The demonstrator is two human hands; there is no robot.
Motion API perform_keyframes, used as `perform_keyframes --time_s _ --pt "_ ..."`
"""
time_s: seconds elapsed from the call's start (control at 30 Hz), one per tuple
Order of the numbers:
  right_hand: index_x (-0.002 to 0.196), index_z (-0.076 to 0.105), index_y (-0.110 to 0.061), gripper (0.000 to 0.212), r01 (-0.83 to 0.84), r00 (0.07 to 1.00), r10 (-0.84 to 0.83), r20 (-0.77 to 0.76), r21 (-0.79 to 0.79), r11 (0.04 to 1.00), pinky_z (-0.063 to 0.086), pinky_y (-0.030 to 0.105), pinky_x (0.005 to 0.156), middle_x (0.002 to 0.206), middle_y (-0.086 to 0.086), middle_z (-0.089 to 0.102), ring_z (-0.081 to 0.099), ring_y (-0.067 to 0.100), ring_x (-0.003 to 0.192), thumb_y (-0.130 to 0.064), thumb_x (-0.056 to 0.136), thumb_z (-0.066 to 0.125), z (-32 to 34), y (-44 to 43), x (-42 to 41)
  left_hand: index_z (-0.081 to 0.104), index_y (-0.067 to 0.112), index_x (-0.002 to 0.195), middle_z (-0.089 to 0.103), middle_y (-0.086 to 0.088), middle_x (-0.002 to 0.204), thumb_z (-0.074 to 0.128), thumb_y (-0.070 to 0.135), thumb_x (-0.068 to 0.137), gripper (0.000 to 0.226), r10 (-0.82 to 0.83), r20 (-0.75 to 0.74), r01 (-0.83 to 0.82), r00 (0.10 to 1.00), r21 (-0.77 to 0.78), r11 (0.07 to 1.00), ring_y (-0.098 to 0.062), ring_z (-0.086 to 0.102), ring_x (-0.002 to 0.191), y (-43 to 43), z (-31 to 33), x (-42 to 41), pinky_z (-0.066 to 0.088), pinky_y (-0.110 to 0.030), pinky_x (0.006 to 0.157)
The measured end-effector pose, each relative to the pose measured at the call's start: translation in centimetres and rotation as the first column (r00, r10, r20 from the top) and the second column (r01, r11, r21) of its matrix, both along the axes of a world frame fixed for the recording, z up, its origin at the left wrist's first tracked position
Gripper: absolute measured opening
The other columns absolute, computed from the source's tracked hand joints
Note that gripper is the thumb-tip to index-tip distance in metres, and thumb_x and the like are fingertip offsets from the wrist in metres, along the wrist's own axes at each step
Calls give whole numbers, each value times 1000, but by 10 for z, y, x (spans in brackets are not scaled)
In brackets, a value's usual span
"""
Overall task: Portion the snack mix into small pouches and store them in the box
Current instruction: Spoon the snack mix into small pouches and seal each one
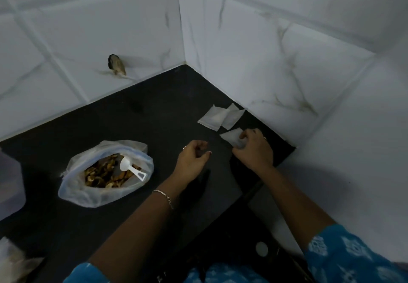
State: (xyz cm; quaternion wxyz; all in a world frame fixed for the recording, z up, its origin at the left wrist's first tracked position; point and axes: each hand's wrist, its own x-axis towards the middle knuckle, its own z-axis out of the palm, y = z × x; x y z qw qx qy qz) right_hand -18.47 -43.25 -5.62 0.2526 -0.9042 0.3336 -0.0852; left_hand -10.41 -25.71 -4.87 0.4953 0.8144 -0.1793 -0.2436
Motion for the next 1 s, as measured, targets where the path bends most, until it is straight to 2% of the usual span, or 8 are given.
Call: perform_keyframes --time_s 0.07,0.17,0.27,0.37,0.47,0.63,0.8,1.0 --pt "101 58 -20 33 -16 995 11 95 60 998 39 25 69 113 1 52 52 16 95 -28 74 75 6 6 -7 60 17 116 65 1 109 63 25 91 26 116 -214 -137 970 -89 987 -11 63 96 1 6 -1 52 -27 88" --pt "98 59 -22 33 -222 934 172 314 132 966 48 24 79 108 -5 55 55 9 98 -18 71 77 20 21 -17 62 10 113 67 -8 105 58 30 95 27 157 -513 -289 844 -188 939 -19 65 90 9 24 2 54 -30 79" --pt "99 60 -26 35 -419 843 322 430 149 896 50 23 85 108 -10 57 56 3 103 -14 71 76 35 39 -20 65 11 107 70 -10 101 50 34 98 29 91 -624 -299 776 -237 924 -23 67 92 25 42 5 53 -38 88" --pt "102 60 -31 40 -502 805 388 448 168 848 47 24 94 113 -12 56 53 1 111 -12 71 76 43 56 -14 65 10 104 72 -7 89 52 32 98 26 74 -645 -350 760 -311 884 -20 69 83 45 54 4 57 -34 79" --pt "112 61 -34 47 -557 785 462 412 146 817 43 20 98 122 -11 53 49 0 117 -13 72 76 47 74 -5 63 8 109 71 -8 91 57 27 95 24 103 -638 -406 763 -350 844 -19 70 82 67 63 4 57 -30 68" --pt "122 62 -29 54 -638 729 539 422 132 759 46 22 98 122 -13 50 49 -2 117 -12 73 76 53 104 13 64 6 105 70 -16 106 60 19 92 19 163 -653 -519 739 -399 756 -26 68 95 107 73 -2 57 -32 73" --pt "119 65 -30 50 -719 645 599 475 109 687 46 22 98 120 -21 50 50 -4 118 -13 73 74 59 137 29 64 7 103 71 -13 98 56 13 92 14 202 -678 -616 707 -451 645 -23 69 86 142 80 -12 58 -32 68" --pt "118 66 -34 48 -810 540 673 506 95 579 47 45 101 120 -20 53 54 3 118 -21 72 72 62 179 47 66 8 106 72 -13 99 60 10 90 17 383 -618 -703 687 -429 568 -26 67 94 183 85 -20 58 -29 61"
